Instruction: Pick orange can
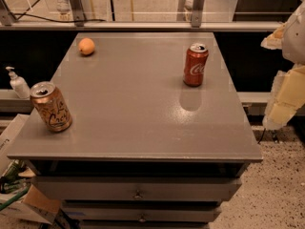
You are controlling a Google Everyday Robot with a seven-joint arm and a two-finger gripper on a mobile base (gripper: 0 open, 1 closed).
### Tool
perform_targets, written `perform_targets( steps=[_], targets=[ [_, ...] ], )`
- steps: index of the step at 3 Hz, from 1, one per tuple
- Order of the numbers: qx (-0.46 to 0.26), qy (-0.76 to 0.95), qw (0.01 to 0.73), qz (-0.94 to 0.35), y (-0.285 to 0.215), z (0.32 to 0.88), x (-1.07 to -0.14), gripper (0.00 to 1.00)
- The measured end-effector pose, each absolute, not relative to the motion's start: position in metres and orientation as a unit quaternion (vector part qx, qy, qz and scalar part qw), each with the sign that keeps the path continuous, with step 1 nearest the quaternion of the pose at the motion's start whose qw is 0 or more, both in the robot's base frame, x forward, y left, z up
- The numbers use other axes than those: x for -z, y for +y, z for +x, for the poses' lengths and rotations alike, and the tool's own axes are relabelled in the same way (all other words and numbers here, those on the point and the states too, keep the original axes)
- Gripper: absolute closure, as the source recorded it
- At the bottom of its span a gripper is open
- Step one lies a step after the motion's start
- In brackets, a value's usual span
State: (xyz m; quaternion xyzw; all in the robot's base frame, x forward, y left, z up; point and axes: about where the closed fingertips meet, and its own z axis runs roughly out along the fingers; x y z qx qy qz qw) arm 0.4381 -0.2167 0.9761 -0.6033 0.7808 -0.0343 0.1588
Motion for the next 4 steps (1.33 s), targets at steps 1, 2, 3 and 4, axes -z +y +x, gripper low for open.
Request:
perform_targets(
  steps=[1, 2, 3, 4],
  targets=[
    [0.034, 0.781, 0.159, -0.603, -0.217, 0.438, -0.976, 0.00],
    [0.030, 0.779, 0.166, -0.604, -0.216, 0.439, -0.977, 0.00],
    [-0.013, 0.788, 0.181, -0.588, -0.203, 0.437, -0.958, 0.00],
    [-0.069, 0.784, 0.214, -0.579, -0.174, 0.430, -0.945, 0.00]
  ],
)
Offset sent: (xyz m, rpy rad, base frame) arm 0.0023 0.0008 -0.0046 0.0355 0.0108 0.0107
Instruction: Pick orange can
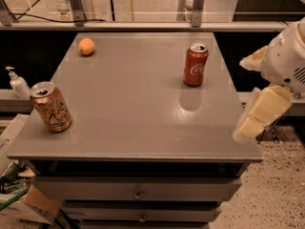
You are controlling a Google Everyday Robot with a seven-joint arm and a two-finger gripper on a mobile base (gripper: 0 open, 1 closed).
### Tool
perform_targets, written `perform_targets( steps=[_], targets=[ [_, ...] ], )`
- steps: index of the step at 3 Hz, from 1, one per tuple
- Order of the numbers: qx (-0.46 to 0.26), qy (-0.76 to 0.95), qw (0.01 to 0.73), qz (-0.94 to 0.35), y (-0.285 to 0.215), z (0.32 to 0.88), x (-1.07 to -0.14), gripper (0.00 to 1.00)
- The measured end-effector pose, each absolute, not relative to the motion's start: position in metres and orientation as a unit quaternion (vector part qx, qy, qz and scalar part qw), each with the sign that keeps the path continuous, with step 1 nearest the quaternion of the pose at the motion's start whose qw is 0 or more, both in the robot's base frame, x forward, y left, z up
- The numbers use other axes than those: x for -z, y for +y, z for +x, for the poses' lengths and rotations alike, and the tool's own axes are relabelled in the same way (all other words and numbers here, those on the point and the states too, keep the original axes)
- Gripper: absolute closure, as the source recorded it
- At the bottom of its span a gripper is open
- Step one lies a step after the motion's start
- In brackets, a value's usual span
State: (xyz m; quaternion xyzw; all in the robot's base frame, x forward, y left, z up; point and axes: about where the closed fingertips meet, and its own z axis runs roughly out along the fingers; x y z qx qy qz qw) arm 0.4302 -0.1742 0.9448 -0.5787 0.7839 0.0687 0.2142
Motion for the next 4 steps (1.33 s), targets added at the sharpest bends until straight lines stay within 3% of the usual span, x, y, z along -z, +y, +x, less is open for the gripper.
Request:
perform_targets(
  steps=[2, 4],
  targets=[
    [-0.197, 0.756, 0.301, -0.547, -0.093, 0.413, -0.928, 0.00],
    [-0.213, 0.751, 0.310, -0.543, -0.081, 0.410, -0.933, 0.00]
  ],
)
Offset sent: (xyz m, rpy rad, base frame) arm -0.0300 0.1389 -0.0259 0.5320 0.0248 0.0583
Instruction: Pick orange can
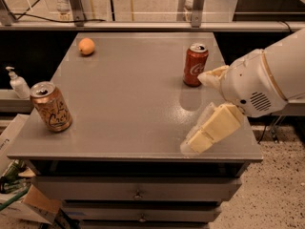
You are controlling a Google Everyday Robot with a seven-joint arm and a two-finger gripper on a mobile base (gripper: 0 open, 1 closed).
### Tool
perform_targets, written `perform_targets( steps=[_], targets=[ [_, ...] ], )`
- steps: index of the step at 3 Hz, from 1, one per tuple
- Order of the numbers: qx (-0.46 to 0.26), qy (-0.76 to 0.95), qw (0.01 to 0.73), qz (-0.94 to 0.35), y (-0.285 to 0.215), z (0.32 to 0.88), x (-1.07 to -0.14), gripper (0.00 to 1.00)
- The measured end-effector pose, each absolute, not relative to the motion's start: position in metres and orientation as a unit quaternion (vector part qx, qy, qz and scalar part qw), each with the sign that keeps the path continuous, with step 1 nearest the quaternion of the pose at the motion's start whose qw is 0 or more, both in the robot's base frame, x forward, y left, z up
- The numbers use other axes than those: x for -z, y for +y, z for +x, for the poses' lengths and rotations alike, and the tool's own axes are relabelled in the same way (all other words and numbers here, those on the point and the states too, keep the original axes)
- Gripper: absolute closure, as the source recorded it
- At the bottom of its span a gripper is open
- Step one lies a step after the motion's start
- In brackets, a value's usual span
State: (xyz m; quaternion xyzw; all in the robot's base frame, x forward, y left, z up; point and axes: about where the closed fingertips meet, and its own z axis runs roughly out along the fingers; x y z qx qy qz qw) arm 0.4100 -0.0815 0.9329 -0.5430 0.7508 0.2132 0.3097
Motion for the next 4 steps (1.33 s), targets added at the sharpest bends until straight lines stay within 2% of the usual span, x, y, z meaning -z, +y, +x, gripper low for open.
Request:
perform_targets(
  steps=[2, 4],
  targets=[
    [-0.248, 0.740, 0.380, -0.496, -0.058, 0.422, -0.923, 0.00],
    [-0.332, 0.677, 0.445, -0.483, 0.074, 0.459, -0.888, 0.00]
  ],
)
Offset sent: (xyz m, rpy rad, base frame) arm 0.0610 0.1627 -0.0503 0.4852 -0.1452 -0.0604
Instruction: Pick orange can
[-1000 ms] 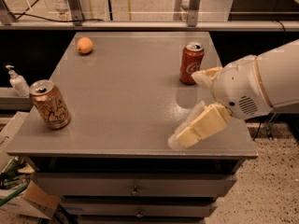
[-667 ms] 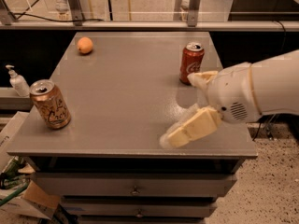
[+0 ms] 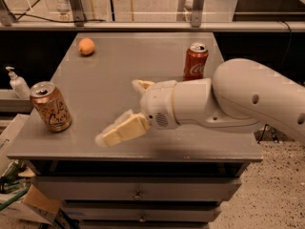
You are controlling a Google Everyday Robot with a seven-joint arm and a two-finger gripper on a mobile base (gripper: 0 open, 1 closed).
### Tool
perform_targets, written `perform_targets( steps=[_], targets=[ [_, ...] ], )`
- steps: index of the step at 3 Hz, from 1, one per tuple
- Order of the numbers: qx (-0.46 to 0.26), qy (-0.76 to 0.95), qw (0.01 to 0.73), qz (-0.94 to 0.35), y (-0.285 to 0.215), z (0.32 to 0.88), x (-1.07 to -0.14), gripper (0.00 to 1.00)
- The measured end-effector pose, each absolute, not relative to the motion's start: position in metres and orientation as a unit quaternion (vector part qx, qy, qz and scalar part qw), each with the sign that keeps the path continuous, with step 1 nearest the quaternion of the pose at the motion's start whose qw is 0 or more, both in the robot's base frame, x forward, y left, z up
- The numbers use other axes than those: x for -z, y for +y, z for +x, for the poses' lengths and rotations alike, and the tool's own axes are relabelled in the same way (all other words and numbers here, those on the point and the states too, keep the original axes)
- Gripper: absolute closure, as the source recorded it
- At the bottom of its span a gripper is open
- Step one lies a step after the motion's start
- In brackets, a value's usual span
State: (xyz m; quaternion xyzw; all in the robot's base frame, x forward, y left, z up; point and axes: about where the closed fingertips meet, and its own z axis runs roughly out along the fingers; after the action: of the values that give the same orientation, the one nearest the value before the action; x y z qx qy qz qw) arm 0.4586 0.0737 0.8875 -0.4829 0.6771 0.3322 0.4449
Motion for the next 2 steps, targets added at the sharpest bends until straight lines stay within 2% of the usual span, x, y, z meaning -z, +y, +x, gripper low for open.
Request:
perform_targets(
  steps=[2],
  targets=[
    [-0.375, 0.625, 0.478, -0.489, 0.170, 0.482, -0.892, 0.00]
  ],
)
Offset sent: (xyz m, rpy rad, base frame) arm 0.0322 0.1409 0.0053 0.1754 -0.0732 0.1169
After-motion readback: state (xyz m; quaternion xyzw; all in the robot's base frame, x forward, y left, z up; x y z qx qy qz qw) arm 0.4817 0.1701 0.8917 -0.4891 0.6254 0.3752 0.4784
